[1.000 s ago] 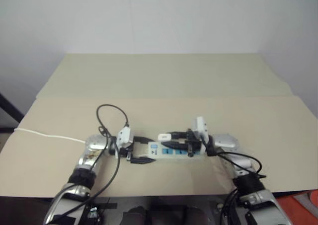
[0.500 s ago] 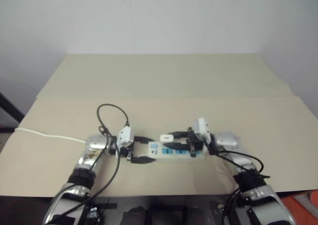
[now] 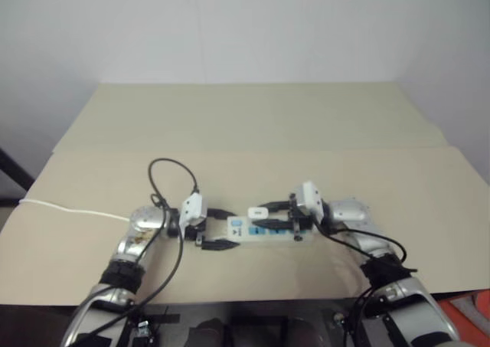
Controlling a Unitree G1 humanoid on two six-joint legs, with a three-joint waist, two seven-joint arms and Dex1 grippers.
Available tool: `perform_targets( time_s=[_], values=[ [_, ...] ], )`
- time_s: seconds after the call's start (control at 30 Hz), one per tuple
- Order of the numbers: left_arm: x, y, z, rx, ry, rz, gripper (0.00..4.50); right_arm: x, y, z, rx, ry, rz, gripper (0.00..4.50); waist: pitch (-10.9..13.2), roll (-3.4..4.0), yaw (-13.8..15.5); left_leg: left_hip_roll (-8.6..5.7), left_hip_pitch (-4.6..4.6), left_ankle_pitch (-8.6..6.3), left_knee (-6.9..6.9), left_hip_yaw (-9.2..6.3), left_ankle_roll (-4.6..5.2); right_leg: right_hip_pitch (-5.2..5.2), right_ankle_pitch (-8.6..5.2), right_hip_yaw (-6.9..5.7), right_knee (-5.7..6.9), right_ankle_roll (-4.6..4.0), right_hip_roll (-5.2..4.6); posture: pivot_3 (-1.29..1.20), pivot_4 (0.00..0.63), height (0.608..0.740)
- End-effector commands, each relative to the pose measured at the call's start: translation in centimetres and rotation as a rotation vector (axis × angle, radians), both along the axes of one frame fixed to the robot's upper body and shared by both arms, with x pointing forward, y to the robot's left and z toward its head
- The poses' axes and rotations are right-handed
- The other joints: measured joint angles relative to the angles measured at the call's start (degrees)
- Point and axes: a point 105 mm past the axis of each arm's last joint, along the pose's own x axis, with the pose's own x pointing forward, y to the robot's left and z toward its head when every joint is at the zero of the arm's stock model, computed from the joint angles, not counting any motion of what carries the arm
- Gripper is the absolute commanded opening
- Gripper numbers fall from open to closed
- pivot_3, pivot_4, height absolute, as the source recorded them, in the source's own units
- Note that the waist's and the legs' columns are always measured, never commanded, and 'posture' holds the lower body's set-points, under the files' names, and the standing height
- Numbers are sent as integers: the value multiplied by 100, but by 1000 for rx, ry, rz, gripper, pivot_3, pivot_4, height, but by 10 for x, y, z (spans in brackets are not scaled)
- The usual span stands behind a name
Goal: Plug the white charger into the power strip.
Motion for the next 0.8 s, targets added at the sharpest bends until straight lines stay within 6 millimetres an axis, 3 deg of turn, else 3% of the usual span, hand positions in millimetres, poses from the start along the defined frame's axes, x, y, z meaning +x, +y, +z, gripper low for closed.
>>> perform_targets(
  time_s=[0.03,0.8],
  values=[
    [-8,-1,10,-15,-59,-59,3253,13,-45,-40,-192,132,-188,1097,0,0,0,0,0,0,0,0,0,0,0,0,0,0,0,0,150,740],
    [-12,-5,6,-17,-78,-72,3253,18,-38,-38,-224,213,-202,1097,-1,-1,-7,7,4,-1,-3,1,-1,-2,4,2,1,-7,-1,0,150,740]
  ],
)
